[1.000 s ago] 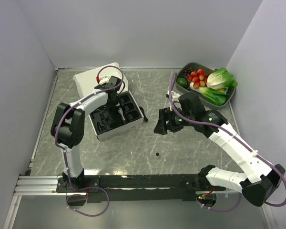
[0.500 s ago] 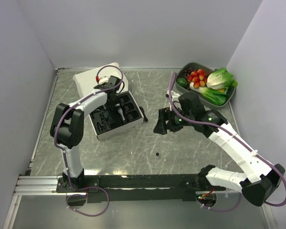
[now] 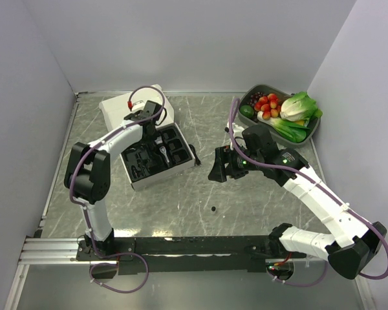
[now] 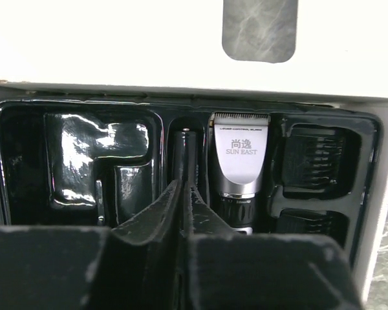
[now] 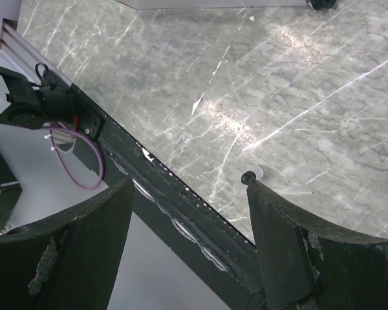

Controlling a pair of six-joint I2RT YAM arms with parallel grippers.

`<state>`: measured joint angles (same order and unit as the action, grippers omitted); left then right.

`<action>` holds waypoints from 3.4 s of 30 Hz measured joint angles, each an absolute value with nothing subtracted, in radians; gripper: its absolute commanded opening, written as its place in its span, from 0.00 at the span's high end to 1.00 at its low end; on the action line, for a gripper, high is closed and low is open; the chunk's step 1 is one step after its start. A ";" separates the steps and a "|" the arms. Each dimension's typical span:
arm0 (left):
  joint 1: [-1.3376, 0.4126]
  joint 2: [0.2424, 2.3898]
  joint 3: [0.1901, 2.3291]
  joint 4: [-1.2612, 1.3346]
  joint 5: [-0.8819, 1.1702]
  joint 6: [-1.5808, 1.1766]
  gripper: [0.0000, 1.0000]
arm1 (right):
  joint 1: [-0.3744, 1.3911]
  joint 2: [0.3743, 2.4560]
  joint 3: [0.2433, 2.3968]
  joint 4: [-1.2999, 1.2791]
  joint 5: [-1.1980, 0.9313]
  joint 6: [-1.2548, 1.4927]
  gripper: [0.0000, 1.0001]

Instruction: Sort the hair-cutting tools

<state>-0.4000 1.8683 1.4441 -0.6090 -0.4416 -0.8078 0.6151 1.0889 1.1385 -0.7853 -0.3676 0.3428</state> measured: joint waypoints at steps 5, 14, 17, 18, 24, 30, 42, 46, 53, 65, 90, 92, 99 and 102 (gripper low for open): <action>-0.400 1.868 1.469 -0.611 -0.439 -0.805 0.99 | 0.615 1.089 1.137 -0.785 -0.367 0.342 0.21; -0.400 1.869 1.486 -0.610 -0.439 -0.806 0.99 | 0.615 1.089 1.136 -0.785 -0.367 0.339 0.21; -0.400 1.871 1.486 -0.610 -0.439 -0.806 0.99 | 0.615 1.089 1.136 -0.785 -0.367 0.337 0.21; -0.400 1.871 1.486 -0.610 -0.439 -0.806 0.99 | 0.615 1.089 1.136 -0.785 -0.367 0.336 0.21; -0.400 1.877 1.454 -0.591 -0.439 -0.807 0.99 | 0.615 1.091 1.132 -0.780 -0.367 0.332 0.21; -0.400 1.877 1.380 -0.563 -0.439 -0.811 0.99 | 0.616 1.095 1.107 -0.777 -0.367 0.332 0.21; -0.400 1.877 1.375 -0.530 -0.432 -0.816 0.89 | 0.616 1.100 1.106 -0.777 -0.367 0.331 0.21; -0.400 1.875 1.400 -0.554 -0.429 -0.808 0.75 | 0.616 1.102 1.106 -0.776 -0.366 0.324 0.21; -0.400 1.744 1.409 -0.573 -0.410 -0.799 0.56 | 0.615 1.102 1.087 -0.751 -0.359 0.318 0.19; -0.400 1.409 1.150 -0.524 -0.108 -0.743 0.23 | 0.635 1.127 0.907 -0.812 -0.311 0.307 0.23; -0.401 0.952 0.902 -0.435 0.342 -0.589 0.04 | 0.813 1.402 0.938 -0.790 -0.124 0.482 0.41; -0.401 0.953 0.902 -0.437 0.342 -0.585 0.03 | 0.823 1.413 0.945 -0.793 -0.123 0.486 0.43; -0.401 0.953 0.902 -0.438 0.341 -0.576 0.03 | 0.849 1.442 0.974 -0.793 -0.110 0.500 0.50; -0.401 0.953 0.902 -0.438 0.341 -0.574 0.03 | 0.858 1.464 0.983 -0.794 -0.097 0.505 0.50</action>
